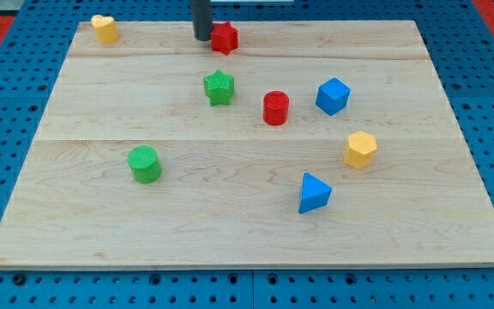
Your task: Point at the green star
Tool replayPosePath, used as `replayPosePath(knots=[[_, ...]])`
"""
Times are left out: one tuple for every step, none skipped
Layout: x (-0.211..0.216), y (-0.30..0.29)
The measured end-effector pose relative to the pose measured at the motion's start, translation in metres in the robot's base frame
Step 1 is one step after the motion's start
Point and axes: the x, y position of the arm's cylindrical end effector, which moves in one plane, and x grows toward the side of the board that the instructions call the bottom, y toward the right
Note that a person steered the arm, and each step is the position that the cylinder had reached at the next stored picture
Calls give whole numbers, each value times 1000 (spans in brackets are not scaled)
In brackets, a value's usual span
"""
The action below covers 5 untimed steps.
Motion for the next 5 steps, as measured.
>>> replayPosePath(knots=[[-4, 16], [6, 23], [10, 15], [36, 4], [57, 2]])
